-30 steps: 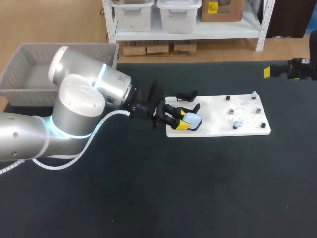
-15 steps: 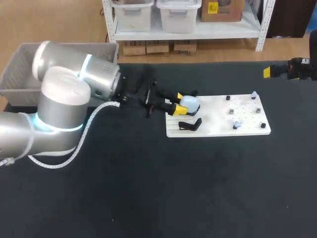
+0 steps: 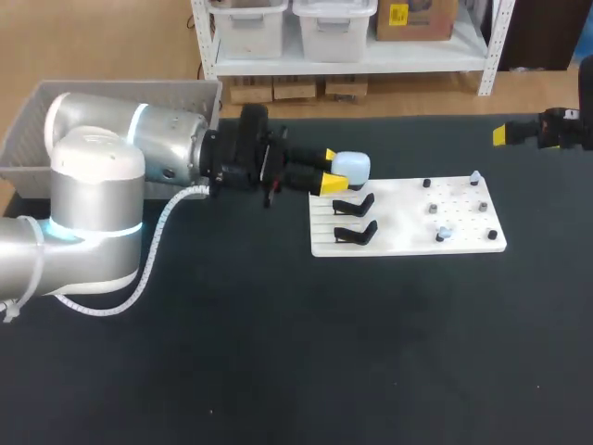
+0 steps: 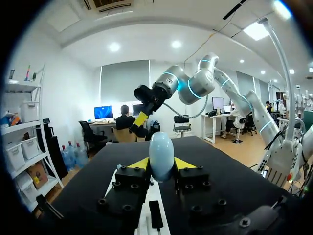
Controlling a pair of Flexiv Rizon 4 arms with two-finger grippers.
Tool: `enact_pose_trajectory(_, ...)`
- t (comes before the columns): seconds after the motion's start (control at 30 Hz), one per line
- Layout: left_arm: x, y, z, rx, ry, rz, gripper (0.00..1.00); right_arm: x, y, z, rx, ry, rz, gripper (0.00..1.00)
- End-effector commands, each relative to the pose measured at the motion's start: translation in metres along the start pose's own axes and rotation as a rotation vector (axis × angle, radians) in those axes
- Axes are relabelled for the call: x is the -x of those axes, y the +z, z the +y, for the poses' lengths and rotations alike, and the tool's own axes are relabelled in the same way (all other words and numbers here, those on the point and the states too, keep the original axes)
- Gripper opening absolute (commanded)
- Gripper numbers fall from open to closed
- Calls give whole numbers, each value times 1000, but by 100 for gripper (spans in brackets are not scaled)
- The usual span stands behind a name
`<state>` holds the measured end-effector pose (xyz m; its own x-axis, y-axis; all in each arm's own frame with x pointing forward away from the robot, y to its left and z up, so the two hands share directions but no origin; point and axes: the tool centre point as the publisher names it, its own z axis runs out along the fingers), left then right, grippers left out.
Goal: Pick up each earbud case from the left stands, insert the matching earbuds, close the lid, and place the case in the box.
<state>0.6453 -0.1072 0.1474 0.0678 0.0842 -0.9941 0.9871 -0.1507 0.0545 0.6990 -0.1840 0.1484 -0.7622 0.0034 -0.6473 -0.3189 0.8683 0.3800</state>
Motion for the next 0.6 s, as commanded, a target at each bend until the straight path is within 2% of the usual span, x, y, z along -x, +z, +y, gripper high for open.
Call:
enact_pose_trajectory(0.03,3,-2,0,-16,12,-8,0,0,-1,0,-2,0,0,100)
enact_pose_trajectory(0.17,6,1,-2,-48,-9,3,0,0,-1,0,-2,0,0,100)
enact_pose_trajectory(0.6,6,1,-2,-38,-21,4,0,0,-1,0,-2,0,0,100)
